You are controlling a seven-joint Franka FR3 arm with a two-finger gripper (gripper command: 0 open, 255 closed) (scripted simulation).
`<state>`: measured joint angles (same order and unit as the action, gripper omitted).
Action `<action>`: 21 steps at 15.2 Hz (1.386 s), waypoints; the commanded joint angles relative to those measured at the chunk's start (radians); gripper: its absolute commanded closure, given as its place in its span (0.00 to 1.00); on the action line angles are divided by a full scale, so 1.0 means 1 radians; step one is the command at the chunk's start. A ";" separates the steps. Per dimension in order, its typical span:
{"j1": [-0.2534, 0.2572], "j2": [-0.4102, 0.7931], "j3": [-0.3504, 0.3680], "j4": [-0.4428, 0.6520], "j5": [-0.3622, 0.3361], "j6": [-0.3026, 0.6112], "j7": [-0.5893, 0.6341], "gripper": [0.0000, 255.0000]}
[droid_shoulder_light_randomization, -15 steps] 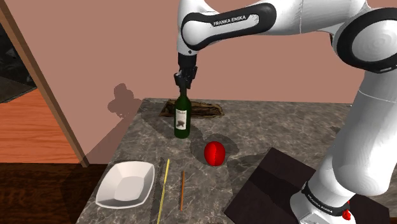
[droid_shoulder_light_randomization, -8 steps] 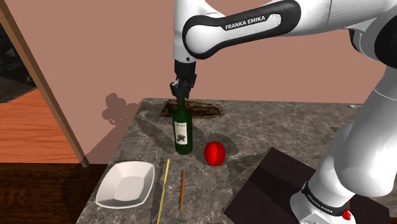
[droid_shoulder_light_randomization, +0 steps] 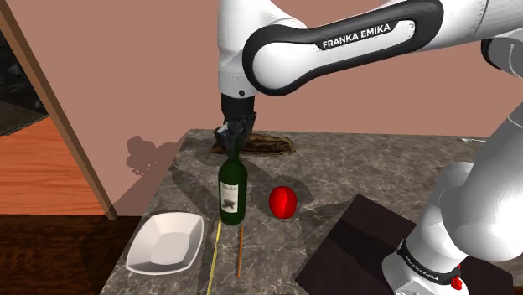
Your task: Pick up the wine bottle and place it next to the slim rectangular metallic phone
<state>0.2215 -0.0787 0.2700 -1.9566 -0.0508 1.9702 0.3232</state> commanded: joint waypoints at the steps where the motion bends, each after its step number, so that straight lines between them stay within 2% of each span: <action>1: 0.019 -0.021 0.022 -0.014 0.004 -0.008 0.041 1.00; 11: 0.124 -0.044 0.157 -0.026 0.008 -0.032 0.278 1.00; 21: 0.232 0.047 0.303 0.078 -0.041 -0.077 0.547 1.00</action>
<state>0.4433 -0.0505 0.5585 -1.9007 -0.0814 1.9016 0.8406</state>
